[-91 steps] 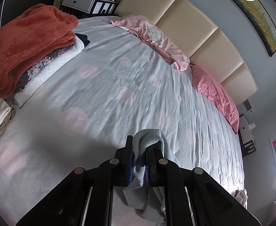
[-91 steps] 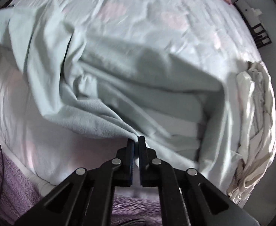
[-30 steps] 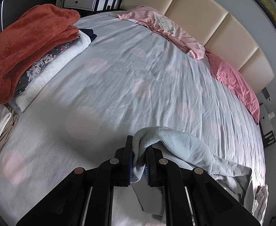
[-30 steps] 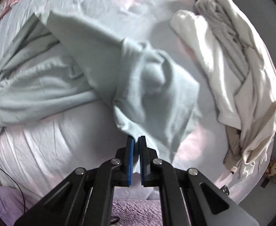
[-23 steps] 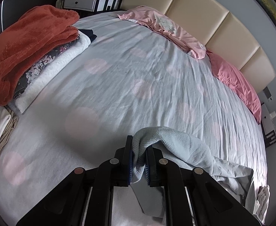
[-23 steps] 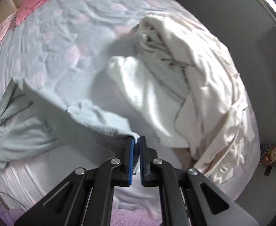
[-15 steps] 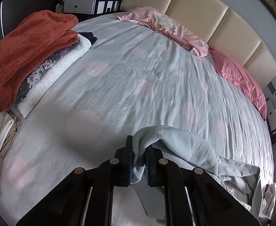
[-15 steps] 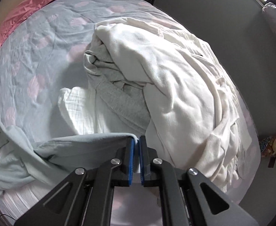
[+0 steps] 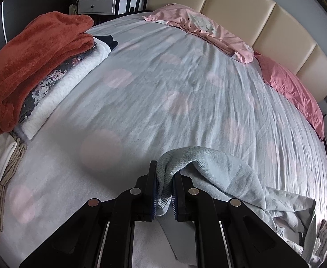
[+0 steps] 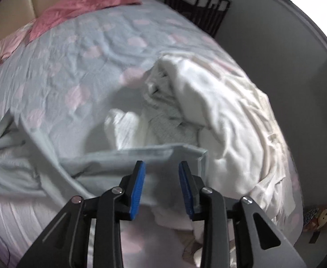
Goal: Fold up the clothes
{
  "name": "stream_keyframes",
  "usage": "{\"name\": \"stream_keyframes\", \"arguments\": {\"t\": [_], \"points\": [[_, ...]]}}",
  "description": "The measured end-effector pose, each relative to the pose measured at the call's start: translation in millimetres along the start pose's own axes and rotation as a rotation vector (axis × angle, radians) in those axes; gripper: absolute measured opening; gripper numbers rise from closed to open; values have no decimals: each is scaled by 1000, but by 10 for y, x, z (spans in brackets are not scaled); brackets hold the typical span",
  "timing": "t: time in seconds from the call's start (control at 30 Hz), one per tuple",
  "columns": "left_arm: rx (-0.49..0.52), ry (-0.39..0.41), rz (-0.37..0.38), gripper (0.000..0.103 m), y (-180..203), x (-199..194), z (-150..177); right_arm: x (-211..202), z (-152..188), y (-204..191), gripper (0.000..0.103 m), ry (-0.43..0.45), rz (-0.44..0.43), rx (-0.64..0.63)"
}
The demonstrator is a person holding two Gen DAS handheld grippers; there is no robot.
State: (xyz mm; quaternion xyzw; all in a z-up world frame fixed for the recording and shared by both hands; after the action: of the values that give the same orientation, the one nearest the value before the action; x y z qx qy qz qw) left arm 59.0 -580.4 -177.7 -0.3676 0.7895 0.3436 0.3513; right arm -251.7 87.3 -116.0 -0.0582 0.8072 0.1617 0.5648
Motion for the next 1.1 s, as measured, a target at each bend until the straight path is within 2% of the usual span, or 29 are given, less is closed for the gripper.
{"name": "stream_keyframes", "arguments": {"t": [0.07,0.23,0.37,0.57,0.73,0.8,0.83,0.97,1.1], "points": [[4,0,3,11,4,-15,12,59,156,-326,31,-89,-65,-119],[-9,-7,24,11,-56,-78,44,404,627,-1071,31,-288,-91,-373],[-31,-15,44,12,-111,-105,62,644,850,-1374,31,-411,-110,-443],[3,-2,33,12,-35,-111,64,879,979,-1559,34,-483,-80,-484],[-16,-9,41,11,-69,-93,49,941,974,-1562,30,-479,-66,-459],[-22,-9,45,12,-75,-97,47,915,979,-1548,12,-457,-39,-464],[-24,-9,46,12,-75,-101,46,868,966,-1521,8,-439,-30,-459],[-26,3,53,12,-74,-141,37,669,907,-1408,6,-364,4,-436],[-42,8,60,12,-103,-168,26,311,659,-1119,6,-252,48,-341]]}}
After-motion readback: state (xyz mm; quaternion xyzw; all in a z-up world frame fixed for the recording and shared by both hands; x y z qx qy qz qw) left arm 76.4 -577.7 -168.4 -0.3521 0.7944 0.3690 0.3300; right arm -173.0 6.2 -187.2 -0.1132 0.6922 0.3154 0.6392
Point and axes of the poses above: each gripper's, at about its wrist camera, not at the fingertips, and x roughly the way its jaws point, y to its right, z to its underside, the point moved 2 cm from there along x, roughly the way its jaws point, and after that the axes turned 4 degrees about z, right-handed, at the moved point
